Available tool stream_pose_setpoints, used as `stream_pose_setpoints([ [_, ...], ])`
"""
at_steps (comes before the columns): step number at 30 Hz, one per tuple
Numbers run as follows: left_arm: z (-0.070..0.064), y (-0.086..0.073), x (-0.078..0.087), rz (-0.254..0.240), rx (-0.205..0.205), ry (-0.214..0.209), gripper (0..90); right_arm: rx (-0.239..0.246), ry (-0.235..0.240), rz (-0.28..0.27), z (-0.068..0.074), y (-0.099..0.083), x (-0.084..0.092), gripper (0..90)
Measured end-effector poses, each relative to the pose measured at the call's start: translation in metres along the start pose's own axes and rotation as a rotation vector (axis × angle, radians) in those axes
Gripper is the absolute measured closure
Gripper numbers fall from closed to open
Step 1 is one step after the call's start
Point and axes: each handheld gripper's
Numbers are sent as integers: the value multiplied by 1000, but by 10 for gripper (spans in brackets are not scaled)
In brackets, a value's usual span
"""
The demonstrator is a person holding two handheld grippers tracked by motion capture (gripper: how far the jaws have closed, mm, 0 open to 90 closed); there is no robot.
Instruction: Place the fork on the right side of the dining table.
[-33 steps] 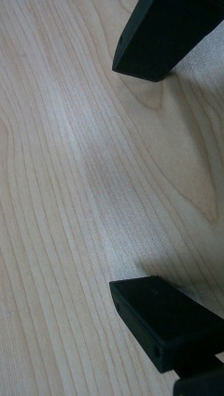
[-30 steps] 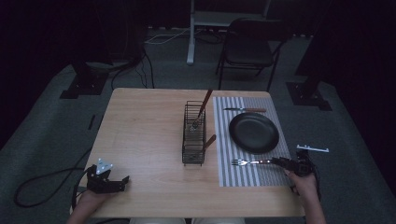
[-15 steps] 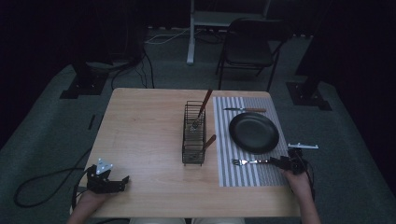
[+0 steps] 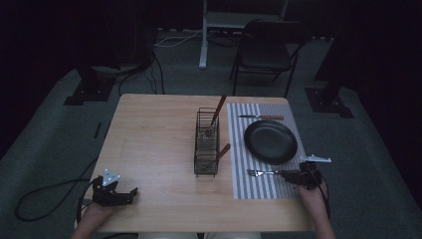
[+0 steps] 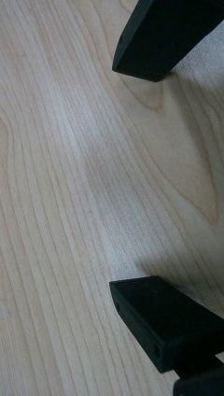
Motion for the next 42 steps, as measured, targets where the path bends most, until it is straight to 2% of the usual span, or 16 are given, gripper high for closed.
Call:
stream_pose_setpoints([
  [3, 0, 0, 0, 1, 0, 0, 0, -11, 11, -18, 8, -4, 2, 125],
  [7, 0, 0, 0, 0, 0, 0, 0, -3, -6, -54, 20, -11, 3, 125],
  [11, 0, 0, 0, 2, 1, 0, 0, -28, -4, -93, 30, -20, 5, 125],
  [15, 0, 0, 0, 1, 1, 0, 0, -45, -10, -99, 36, -30, 4, 125],
  [19, 0, 0, 0, 0, 2, -1, 0, -28, -38, -105, 43, -41, 3, 125],
  [21, 0, 0, 0, 2, 0, 0, 0, -23, -52, -110, 46, -45, 4, 125],
  [25, 0, 0, 0, 1, 0, 0, 0, -29, -46, -114, 49, -49, 7, 125],
  [26, 0, 0, 0, 1, 1, 0, 0, -19, -69, -128, 52, -54, 11, 125],
  [30, 0, 0, 0, 0, 1, 0, 0, -15, -96, -138, 53, -59, 14, 125],
  [31, 0, 0, 0, 1, 1, 0, 0, -10, -119, -144, 55, -63, 17, 125],
  [33, 0, 0, 0, 1, 0, 0, 0, -4, -128, -144, 55, -65, 18, 125],
  [34, 0, 0, 0, 1, 1, 0, 0, -4, -153, -151, 56, -69, 20, 124],
  [35, 0, 0, 0, 1, 1, 0, 0, -6, -159, -156, 56, -70, 20, 125],
  [38, 0, 0, 0, 1, 1, 0, 0, -8, -162, -159, 58, -72, 20, 125],
  [40, 0, 0, 0, 1, 0, 0, 0, -1, -153, -133, 59, -72, 17, 124],
  [42, 0, 0, 0, 1, 1, 0, 0, -3, -158, -133, 60, -71, 16, 124],
])
Point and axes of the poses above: each handheld gripper's, and its own axes: x roughly backward along the jaws, y roughly out of its top, z roughly to its left, and after that the axes turned 1 degree about z, right-handed
